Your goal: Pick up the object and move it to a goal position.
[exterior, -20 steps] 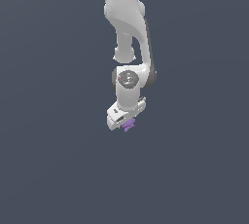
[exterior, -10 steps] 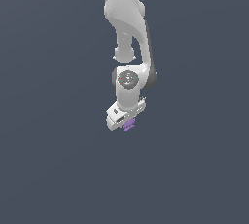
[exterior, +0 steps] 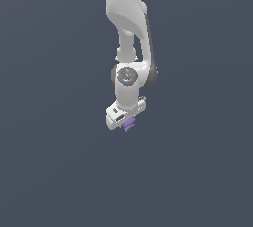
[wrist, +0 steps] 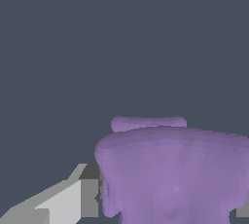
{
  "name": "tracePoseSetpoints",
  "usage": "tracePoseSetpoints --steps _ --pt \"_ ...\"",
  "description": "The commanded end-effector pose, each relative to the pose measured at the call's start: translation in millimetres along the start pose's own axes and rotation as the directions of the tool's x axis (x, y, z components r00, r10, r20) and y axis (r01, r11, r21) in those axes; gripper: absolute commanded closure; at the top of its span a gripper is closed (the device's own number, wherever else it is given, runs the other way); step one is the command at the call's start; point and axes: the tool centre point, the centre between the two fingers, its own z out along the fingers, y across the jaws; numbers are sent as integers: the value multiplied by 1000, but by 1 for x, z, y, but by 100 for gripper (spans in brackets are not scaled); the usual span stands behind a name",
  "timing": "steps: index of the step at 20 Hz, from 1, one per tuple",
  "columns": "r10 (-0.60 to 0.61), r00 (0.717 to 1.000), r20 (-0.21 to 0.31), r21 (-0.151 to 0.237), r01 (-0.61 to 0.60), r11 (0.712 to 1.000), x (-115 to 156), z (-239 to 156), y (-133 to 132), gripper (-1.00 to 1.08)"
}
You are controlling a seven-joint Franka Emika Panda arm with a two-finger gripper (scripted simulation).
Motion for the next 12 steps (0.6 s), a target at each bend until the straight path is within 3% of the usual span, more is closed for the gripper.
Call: tracePoseSetpoints --steps 1,12 --pt "1 1000 -1 -1 -1 1000 -5 -12 6 108" --pt "0 1000 -1 0 0 1000 -46 -110 51 108"
